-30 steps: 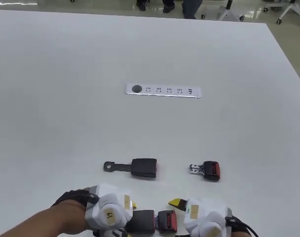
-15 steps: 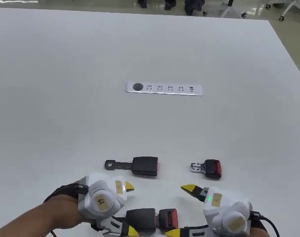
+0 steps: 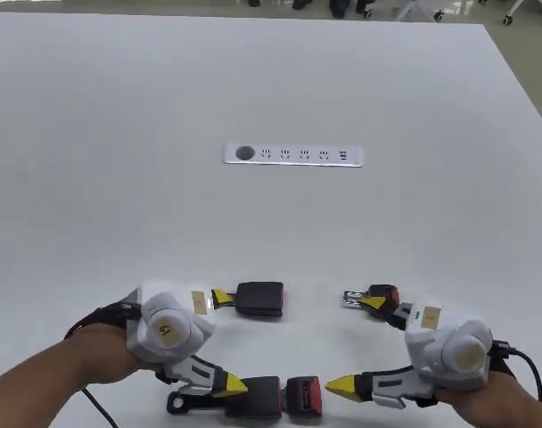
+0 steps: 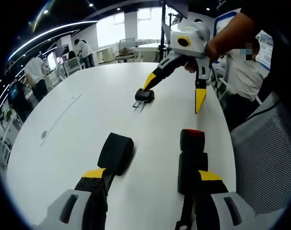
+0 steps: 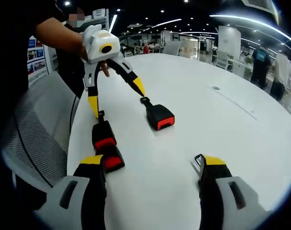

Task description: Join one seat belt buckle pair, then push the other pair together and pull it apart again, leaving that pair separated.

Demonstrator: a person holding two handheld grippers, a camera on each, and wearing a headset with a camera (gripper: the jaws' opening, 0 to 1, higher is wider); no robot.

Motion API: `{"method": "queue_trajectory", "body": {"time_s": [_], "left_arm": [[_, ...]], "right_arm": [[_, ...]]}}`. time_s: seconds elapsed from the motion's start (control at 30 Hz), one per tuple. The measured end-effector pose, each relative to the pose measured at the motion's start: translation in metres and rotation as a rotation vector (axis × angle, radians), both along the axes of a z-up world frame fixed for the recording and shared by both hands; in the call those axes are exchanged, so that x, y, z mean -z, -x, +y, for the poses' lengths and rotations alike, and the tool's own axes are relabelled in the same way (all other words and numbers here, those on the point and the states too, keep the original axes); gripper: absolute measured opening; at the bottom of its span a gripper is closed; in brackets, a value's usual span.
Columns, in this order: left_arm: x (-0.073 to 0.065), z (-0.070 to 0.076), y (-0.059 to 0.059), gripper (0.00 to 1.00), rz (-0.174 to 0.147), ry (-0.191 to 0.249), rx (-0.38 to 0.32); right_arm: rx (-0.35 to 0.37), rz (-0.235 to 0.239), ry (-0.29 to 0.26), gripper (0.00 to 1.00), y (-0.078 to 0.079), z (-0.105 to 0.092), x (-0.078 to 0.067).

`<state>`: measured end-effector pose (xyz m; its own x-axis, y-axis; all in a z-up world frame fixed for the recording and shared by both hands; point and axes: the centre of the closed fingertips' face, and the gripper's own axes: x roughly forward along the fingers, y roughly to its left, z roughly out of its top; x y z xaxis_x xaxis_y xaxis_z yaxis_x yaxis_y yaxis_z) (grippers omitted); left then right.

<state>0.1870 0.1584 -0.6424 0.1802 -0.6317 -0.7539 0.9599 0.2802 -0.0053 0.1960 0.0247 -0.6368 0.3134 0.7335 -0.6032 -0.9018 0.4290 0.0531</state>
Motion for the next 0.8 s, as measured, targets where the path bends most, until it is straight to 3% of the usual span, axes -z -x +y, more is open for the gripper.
{"method": "queue_trajectory", "body": {"time_s": [0.13, 0.5, 0.67, 0.8], "left_arm": [[-0.001, 0.001, -0.013, 0.77, -0.024, -0.007, 0.015], [0.008, -0.007, -0.049, 0.78, -0.046, -0.027, 0.043], [0.013, -0.015, -0.059, 0.77, -0.039, -0.024, 0.077], [0.023, -0.014, -0.067, 0.77, -0.043, -0.044, 0.095]], "right_arm": [[0.027, -0.004, -0.002, 0.8, -0.016, -0.015, -0.003], [0.026, -0.019, 0.034, 0.81, -0.053, -0.047, 0.002], [0.018, 0.005, 0.041, 0.81, -0.063, -0.055, 0.007], [-0.002, 0.03, 0.063, 0.82, -0.069, -0.062, 0.019]]}}
